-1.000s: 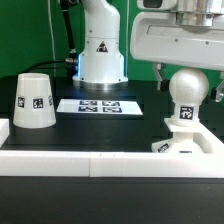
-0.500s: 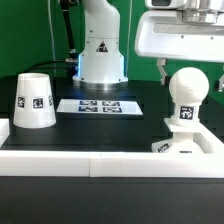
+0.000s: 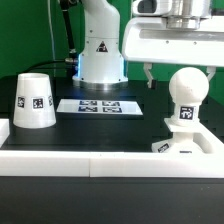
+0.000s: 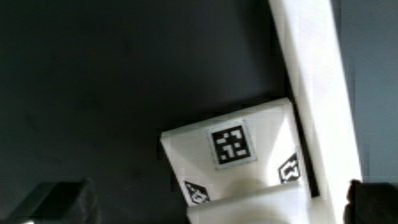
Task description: Assemble lamp
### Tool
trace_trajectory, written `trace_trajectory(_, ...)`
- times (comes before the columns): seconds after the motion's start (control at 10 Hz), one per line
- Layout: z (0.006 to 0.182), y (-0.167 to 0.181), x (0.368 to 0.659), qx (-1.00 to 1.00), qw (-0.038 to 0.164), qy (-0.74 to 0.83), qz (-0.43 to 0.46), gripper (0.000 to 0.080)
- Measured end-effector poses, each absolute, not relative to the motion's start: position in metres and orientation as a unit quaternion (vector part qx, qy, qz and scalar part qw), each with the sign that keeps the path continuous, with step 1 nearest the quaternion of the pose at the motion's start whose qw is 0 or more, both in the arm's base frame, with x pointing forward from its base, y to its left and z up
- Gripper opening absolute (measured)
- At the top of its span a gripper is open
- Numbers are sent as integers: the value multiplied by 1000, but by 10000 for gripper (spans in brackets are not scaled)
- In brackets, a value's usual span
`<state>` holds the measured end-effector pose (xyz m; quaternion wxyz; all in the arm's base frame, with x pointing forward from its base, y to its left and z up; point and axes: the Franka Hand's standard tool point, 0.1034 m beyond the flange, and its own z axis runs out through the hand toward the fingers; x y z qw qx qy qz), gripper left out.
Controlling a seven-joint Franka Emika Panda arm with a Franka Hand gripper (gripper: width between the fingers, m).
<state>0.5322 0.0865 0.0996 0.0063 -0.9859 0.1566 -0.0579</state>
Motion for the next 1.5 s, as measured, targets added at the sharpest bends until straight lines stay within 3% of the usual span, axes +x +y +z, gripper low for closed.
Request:
trace_trajectory(0.4,103,13,499,-984,24,171,-38,699)
trace_trajectory(1.1,103,-27,492,-984,18,173,-28,699)
trace_trajectory(1.5,106,-98,467,-988,14,153,-19,699)
